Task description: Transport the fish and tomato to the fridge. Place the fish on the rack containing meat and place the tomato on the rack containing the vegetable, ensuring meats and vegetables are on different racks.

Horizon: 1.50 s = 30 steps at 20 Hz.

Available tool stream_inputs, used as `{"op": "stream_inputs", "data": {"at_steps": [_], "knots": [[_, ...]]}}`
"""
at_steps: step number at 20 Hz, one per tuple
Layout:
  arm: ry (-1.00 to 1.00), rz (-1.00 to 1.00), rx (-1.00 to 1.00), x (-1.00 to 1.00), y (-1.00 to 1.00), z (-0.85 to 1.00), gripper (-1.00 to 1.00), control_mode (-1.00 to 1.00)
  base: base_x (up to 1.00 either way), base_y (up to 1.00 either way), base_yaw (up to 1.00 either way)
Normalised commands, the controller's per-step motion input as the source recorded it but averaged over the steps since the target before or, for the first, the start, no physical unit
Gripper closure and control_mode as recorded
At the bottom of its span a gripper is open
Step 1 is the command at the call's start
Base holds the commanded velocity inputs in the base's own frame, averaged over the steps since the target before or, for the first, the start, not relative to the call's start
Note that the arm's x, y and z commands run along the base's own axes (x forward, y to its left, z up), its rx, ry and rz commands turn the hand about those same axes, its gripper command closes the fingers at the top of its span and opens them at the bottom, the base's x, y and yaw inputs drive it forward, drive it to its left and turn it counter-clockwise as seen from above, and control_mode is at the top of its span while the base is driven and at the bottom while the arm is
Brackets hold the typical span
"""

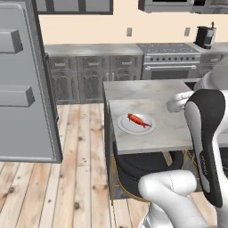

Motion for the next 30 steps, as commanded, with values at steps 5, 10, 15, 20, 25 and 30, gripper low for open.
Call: {"op": "stream_inputs", "data": {"at_steps": [5,10,15,20,25,30], "knots": [[0.17,0.00,0.00,0.86,0.02,-0.62,-1.00,-1.00,0.00,0.00,0.00],[0.09,0.00,0.00,0.85,0.02,-0.54,-1.00,-1.00,0.00,0.00,0.00],[0.06,0.00,0.00,0.81,0.08,-0.43,-1.00,-1.00,0.00,0.00,0.00],[0.02,0.00,0.00,0.53,0.07,-0.34,-1.00,-1.00,0.00,0.00,0.00],[0.05,0.00,0.00,0.49,0.01,-0.49,-1.00,-1.00,0.00,0.00,0.00],[0.02,0.02,0.00,0.35,0.00,-0.34,-1.00,-1.00,0.00,0.00,0.00]]}}
